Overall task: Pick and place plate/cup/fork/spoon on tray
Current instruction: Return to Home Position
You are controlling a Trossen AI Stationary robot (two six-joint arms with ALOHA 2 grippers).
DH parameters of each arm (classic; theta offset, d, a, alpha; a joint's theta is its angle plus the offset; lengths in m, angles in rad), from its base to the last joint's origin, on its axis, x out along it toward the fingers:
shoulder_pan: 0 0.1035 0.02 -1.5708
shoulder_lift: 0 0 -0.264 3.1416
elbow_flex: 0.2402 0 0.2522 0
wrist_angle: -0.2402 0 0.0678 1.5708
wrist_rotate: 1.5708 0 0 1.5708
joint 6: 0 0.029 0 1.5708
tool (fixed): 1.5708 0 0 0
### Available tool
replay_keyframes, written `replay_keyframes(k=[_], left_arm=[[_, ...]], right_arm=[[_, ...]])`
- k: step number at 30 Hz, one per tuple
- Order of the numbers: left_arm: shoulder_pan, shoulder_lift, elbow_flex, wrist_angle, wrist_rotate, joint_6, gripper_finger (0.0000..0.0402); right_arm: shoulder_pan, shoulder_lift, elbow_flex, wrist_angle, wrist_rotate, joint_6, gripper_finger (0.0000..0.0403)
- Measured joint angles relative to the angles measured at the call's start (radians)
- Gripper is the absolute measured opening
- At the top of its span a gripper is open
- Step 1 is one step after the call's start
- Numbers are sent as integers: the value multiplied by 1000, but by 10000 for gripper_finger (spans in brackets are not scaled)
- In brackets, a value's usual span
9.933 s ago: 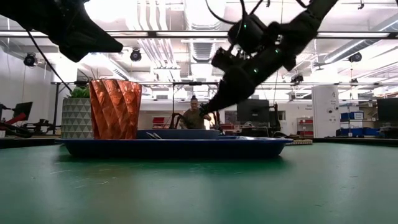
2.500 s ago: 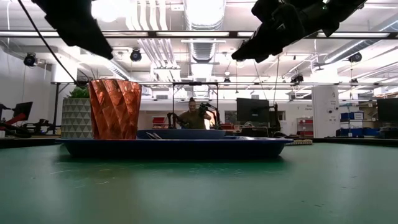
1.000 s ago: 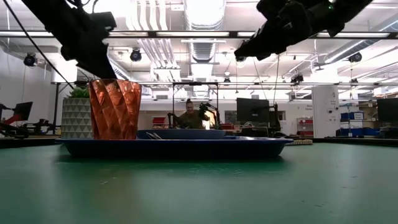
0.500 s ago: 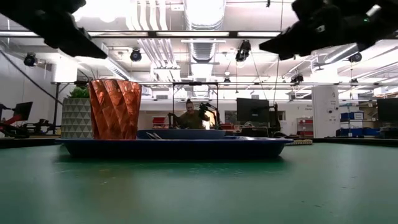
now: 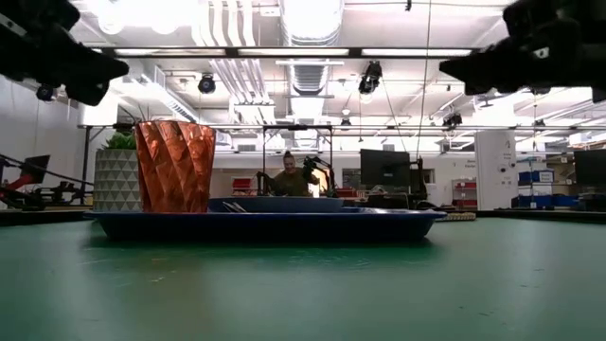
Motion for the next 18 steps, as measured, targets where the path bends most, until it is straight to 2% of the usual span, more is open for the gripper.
replay_keyframes(k=[2,8,18], left_arm=[[0,-64,-23,-3,6,2,1],[2,-26,-51,21,25,36,0],[2,-61,-116,29,28,101,0]], right_arm=[[-10,-45,-33,1,1,4,9],[-32,-185,-132,9,0,10,9],[-33,-394,-131,-123,0,-31,9]])
